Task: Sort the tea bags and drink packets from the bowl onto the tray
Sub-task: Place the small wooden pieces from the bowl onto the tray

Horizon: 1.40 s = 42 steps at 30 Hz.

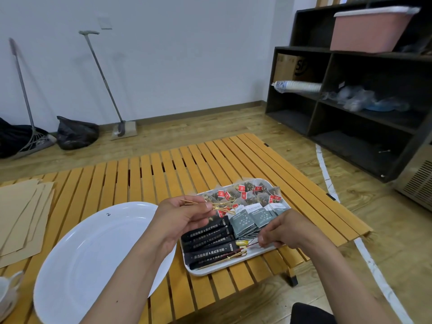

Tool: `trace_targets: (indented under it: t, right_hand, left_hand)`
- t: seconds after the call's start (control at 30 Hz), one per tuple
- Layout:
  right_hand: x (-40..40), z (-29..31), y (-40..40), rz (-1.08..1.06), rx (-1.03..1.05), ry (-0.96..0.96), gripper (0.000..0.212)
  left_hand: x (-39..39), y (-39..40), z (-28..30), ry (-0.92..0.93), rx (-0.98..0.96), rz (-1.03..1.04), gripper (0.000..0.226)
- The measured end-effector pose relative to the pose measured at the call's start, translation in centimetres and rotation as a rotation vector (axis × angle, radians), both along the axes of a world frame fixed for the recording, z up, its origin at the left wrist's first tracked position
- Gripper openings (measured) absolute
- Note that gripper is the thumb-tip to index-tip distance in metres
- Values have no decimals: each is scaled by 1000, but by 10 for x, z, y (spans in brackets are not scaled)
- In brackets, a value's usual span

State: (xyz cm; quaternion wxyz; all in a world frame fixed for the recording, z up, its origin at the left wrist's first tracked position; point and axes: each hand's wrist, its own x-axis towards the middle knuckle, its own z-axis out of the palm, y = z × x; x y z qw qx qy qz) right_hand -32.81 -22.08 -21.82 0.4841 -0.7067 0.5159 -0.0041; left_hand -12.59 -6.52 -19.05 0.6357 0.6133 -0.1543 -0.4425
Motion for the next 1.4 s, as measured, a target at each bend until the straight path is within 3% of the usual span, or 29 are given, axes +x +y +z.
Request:
trace_targets:
  t: [0.2, 0.4, 0.6, 0.8, 1.07, 1.4]
  right_hand:
    - [-4, 5, -1, -25, -49, -75, 4]
    - [7, 20, 16, 50, -150, -501, 21]
    - [18, 20, 24, 54, -216, -571, 15]
    - [-11, 20, 3, -20, -25, -416, 10]
    - [-29, 8, -18, -65, -35, -33, 4]
    - [-20, 2, -15, -76, -81, 11, 8]
  left_hand:
    - [-2, -1, -1, -12, 15, -18, 29]
    - [-5, -4, -1, 8, 19, -23, 31]
    - [-8, -5, -1, 0, 43, -59, 28]
    - [-3, -4, -2, -77, 56, -6, 27]
    - [-1, -5, -2, -94, 51, 26, 25]
    - [-3, -5, -5, -113, 56, -23, 28]
